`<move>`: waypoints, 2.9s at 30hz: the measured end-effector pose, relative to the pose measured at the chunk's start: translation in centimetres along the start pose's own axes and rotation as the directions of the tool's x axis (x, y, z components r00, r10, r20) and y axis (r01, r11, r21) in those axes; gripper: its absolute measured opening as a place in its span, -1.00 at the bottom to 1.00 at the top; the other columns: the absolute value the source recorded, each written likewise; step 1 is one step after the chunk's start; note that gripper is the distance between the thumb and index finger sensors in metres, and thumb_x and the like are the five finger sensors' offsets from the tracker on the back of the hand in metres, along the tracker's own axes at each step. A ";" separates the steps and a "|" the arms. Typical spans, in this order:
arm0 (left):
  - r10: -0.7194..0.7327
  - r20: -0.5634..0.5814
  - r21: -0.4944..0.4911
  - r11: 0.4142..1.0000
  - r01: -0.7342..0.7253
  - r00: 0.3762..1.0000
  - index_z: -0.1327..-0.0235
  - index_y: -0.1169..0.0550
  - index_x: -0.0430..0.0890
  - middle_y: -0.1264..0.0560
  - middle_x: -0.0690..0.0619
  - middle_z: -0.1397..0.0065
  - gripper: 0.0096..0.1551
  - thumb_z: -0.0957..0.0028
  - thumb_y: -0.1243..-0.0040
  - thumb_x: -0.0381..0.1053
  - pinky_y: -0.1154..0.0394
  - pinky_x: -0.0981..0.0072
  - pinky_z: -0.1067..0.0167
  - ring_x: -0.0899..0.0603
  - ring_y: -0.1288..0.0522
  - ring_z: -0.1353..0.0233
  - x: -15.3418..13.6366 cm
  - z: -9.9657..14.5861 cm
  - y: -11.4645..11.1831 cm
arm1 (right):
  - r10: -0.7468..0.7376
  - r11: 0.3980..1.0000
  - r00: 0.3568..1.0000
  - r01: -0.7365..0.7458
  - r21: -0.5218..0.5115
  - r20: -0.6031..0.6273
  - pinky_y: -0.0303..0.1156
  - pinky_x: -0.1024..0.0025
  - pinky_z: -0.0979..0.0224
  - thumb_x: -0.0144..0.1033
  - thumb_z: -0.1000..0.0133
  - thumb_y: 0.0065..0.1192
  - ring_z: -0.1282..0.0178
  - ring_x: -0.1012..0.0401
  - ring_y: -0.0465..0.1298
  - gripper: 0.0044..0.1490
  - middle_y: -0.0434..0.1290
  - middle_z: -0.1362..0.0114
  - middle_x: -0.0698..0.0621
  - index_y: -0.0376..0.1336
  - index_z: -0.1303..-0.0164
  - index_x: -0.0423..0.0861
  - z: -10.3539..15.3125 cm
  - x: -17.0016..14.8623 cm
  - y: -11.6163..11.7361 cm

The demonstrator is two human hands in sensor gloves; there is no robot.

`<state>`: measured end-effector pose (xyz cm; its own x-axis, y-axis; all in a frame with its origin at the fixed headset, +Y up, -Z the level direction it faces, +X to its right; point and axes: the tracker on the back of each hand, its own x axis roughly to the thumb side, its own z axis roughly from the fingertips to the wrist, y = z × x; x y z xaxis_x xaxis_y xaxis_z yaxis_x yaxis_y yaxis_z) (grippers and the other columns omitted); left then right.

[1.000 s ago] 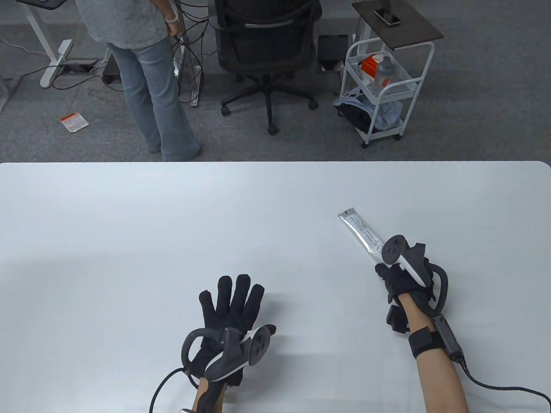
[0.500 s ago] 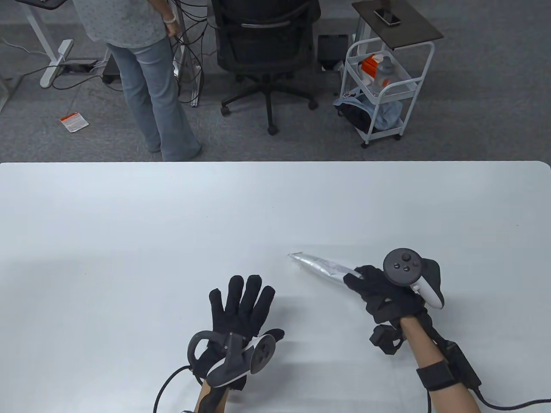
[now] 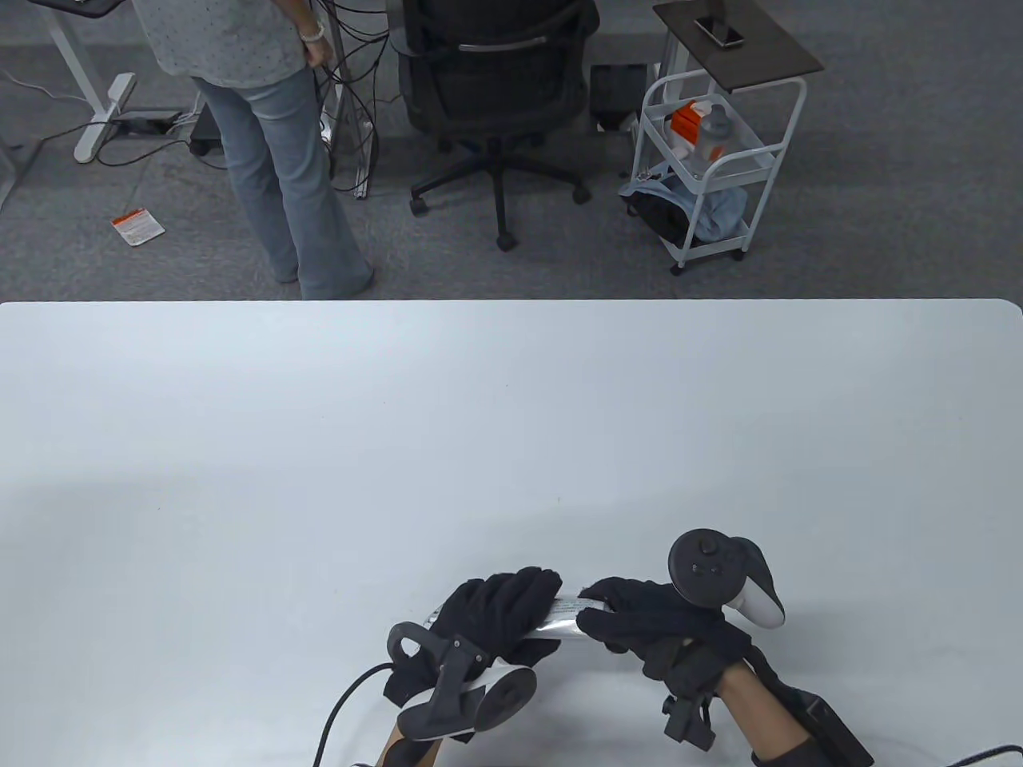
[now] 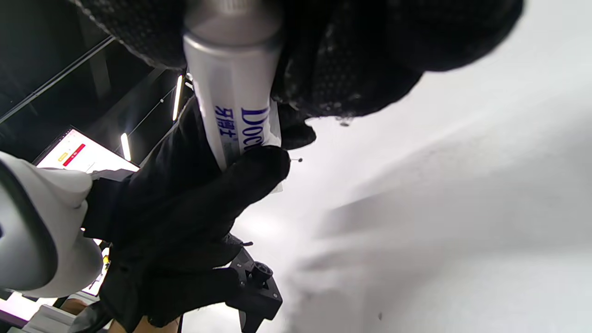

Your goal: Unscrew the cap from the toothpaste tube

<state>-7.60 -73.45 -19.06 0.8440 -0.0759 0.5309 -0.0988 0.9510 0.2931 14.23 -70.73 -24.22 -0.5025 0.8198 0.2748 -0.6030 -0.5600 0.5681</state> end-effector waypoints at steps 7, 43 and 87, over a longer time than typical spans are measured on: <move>-0.077 -0.018 0.019 0.997 0.077 0.997 -0.62 -0.25 0.00 -0.49 -0.02 -0.48 -0.18 -0.11 -0.02 0.30 -0.53 -0.02 -0.35 -0.14 -0.57 -0.38 -0.1 0.0 -0.6 | 0.187 0.920 0.979 -0.203 -0.335 -0.079 0.45 -0.04 -0.01 0.16 -0.27 -0.16 0.01 -0.16 0.53 -0.07 0.49 -0.18 -0.38 0.25 -0.35 -0.44 3.2 -1.1 -1.2; -0.051 -0.028 -0.096 0.994 0.048 0.998 -0.60 -0.29 0.04 -0.53 0.03 -0.43 -0.17 -0.07 0.03 0.37 -0.56 0.05 -0.31 -0.10 -0.60 -0.34 -0.4 -0.8 -0.9 | 0.405 0.871 0.914 -0.384 -0.306 0.005 0.46 0.07 -0.05 -0.22 -0.25 0.12 -0.03 -0.02 0.54 -0.39 0.48 -0.22 -0.23 0.21 -0.39 -0.31 2.7 -0.5 0.2; -0.149 -0.039 -0.122 0.982 0.144 0.988 -0.59 -0.30 0.04 -0.54 0.02 -0.43 -0.16 -0.06 0.01 0.37 -0.56 0.05 -0.30 -0.11 -0.59 -0.33 -0.5 -0.3 0.6 | 0.286 0.911 0.958 -0.271 -0.312 0.002 0.50 0.06 0.08 -0.09 -0.29 -0.05 0.07 -0.06 0.59 -0.40 0.55 -0.08 -0.22 0.32 -0.24 -0.30 1.8 -2.5 0.9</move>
<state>-7.94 -72.71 -19.36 0.8692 -0.2054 0.4499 0.0884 0.9595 0.2673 16.05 -73.09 -23.04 -0.6529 0.6254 0.4274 -0.6058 -0.7698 0.2011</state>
